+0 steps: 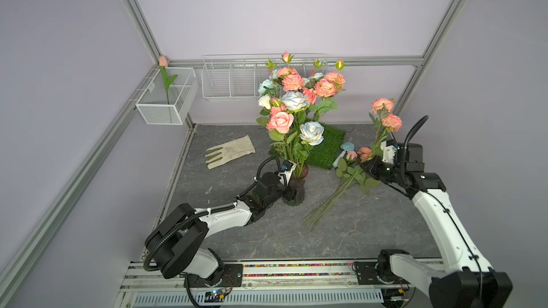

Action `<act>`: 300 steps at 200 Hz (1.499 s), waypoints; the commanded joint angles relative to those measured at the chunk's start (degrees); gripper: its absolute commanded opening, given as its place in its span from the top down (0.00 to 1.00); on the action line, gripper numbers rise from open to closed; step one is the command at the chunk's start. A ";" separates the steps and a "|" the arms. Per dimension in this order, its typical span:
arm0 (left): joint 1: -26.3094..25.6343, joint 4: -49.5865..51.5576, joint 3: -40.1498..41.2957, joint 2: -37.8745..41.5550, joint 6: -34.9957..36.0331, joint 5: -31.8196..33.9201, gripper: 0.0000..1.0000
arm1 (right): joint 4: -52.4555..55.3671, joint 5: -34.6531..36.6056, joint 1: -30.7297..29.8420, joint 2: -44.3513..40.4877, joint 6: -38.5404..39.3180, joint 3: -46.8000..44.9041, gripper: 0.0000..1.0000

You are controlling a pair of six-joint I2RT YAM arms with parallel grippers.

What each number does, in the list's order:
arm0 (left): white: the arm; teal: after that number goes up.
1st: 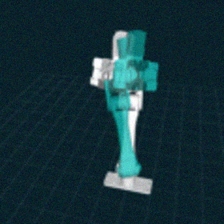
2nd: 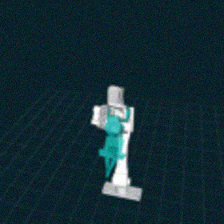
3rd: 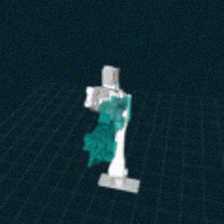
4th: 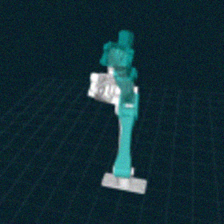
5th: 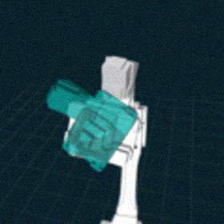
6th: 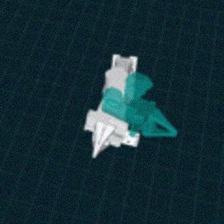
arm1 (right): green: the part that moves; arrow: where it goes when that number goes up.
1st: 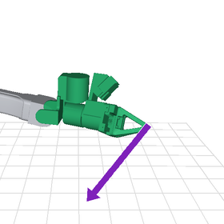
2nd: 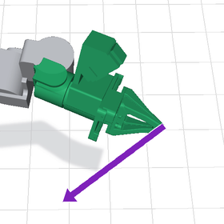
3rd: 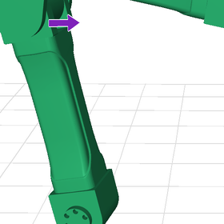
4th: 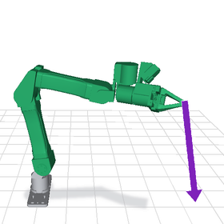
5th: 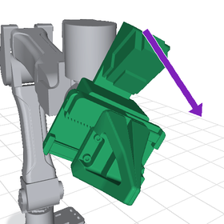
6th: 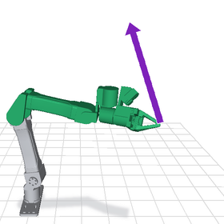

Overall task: Pick out pink flowers from the vase
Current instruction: Place the flower at the center of the board, then pick up the flower from the vase.

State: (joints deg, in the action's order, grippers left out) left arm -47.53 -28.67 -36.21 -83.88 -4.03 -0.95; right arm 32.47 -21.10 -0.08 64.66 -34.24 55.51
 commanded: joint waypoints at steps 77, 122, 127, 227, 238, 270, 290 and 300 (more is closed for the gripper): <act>0.18 9.68 2.15 -1.73 1.09 0.76 1.00 | -29.23 5.68 -0.46 14.27 -15.64 -13.56 0.58; 0.16 9.58 2.10 -2.52 0.74 0.12 1.00 | -27.33 10.87 -7.88 5.84 -7.80 -10.43 0.47; 0.15 9.59 2.10 -2.60 0.76 0.01 1.00 | -28.18 10.38 -8.84 5.09 -6.35 -9.93 0.48; 0.15 9.77 2.02 -3.14 0.96 -0.02 1.00 | -38.15 -6.49 -26.96 10.51 6.52 4.52 0.55; 0.18 9.68 1.97 -3.11 0.97 0.03 1.00 | -38.48 -6.13 -27.20 11.64 6.48 5.62 0.56; 0.16 9.51 2.19 -2.87 1.16 0.33 1.00 | -39.34 -5.16 -27.34 14.78 6.56 8.33 0.60; 0.18 9.33 2.28 -2.87 1.13 0.34 1.00 | -40.15 -5.00 -27.52 16.85 6.16 9.48 0.65; 0.16 9.24 2.28 -2.87 1.20 0.35 1.00 | -40.52 -5.26 -27.53 17.73 5.88 9.94 0.71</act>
State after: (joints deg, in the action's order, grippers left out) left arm -47.53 -29.10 -36.21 -84.18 -3.81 -1.28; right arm -5.48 -26.39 -27.16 80.66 -28.58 63.68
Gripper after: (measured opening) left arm 0.698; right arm 0.336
